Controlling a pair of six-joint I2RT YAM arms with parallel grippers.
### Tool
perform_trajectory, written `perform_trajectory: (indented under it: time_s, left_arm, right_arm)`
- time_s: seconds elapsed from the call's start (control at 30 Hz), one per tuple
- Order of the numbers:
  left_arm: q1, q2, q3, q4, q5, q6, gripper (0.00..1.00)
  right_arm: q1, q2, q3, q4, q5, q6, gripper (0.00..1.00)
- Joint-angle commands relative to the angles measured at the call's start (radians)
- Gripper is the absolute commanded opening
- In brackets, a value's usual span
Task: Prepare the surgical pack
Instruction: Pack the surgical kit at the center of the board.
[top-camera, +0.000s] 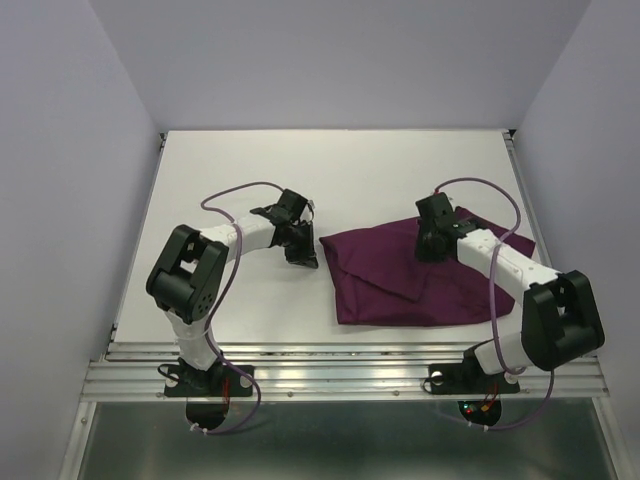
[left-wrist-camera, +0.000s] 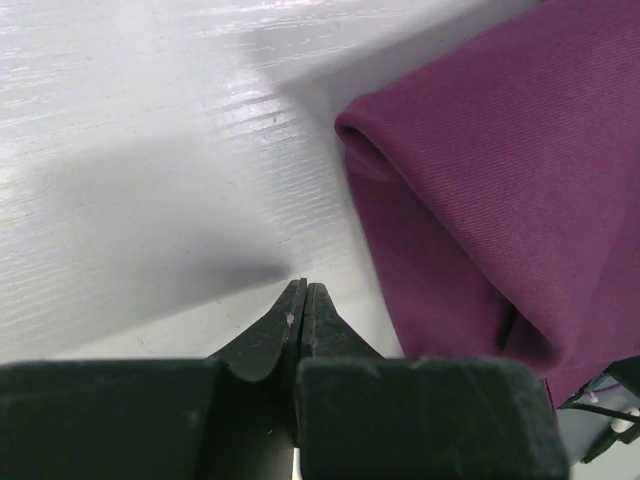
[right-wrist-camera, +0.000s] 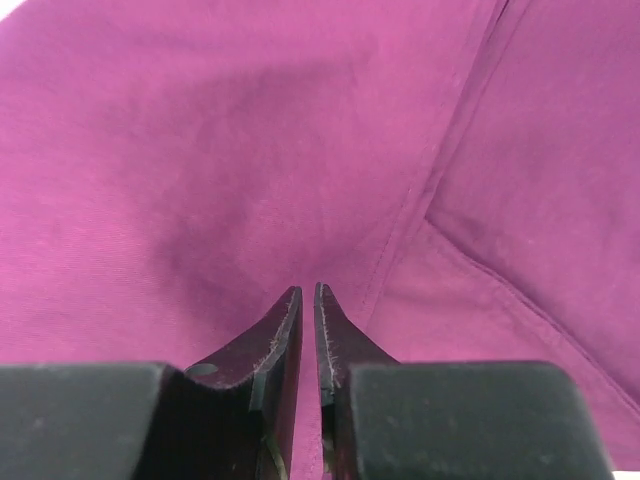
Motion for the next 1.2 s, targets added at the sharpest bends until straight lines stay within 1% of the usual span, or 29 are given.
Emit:
perform_trajectory:
  time_s: [0.0,0.07,0.13,0.27,0.43,0.57,0.6,0.67,0.7,0.77,0.87,1.0,1.03,1.17]
  left_arm:
    - [-0.015,0.012,-0.008,0.014,-0.005,0.0,0.0]
    - [-0.026,0.024,0.005,0.011,0.001,0.007,0.0]
    - [-0.046,0.052,0.022,0.006,0.008,0.018,0.0]
    - [-0.075,0.098,0.062,0.015,0.03,0.027,0.0]
    - [-0.073,0.151,0.131,0.005,0.048,0.038,0.0]
    - [-0.052,0.182,0.199,-0.005,0.042,0.052,0.0]
    - [-0.03,0.193,0.229,-0.006,0.045,0.053,0.0]
    - [-0.004,0.227,0.277,-0.011,0.048,0.063,0.0]
    - [0.026,0.245,0.297,-0.018,0.047,0.069,0.0]
    - [0.052,0.254,0.347,-0.035,0.032,0.076,0.0]
    - [0.08,0.236,0.381,-0.087,0.013,0.095,0.0]
    - [0.082,0.178,0.381,-0.129,-0.024,0.115,0.0]
    - [0.082,0.152,0.378,-0.135,-0.033,0.115,0.0]
    - [0.082,0.084,0.322,-0.138,-0.041,0.109,0.0]
  right_arm:
    - [0.0,0.047,-0.041,0.078,-0.101,0.015,0.15]
    - [0.0,0.08,-0.082,0.109,-0.142,0.027,0.14]
    - [0.0,0.109,-0.128,0.178,-0.211,0.039,0.14]
    - [0.0,0.157,-0.159,0.269,-0.285,0.083,0.13]
    - [0.0,0.238,-0.166,0.393,-0.357,0.153,0.13]
    - [0.0,0.304,-0.137,0.468,-0.356,0.22,0.13]
    - [0.0,0.318,-0.127,0.483,-0.357,0.241,0.13]
    - [0.009,0.367,-0.075,0.511,-0.357,0.261,0.13]
    - [0.009,0.383,-0.055,0.517,-0.356,0.262,0.13]
    - [0.009,0.412,0.01,0.507,-0.342,0.254,0.13]
    - [0.009,0.397,0.085,0.442,-0.291,0.219,0.13]
    - [0.009,0.268,0.111,0.37,-0.19,0.174,0.15]
    - [0.009,0.211,0.111,0.344,-0.166,0.168,0.17]
    - [0.009,0.104,0.085,0.289,-0.158,0.139,0.18]
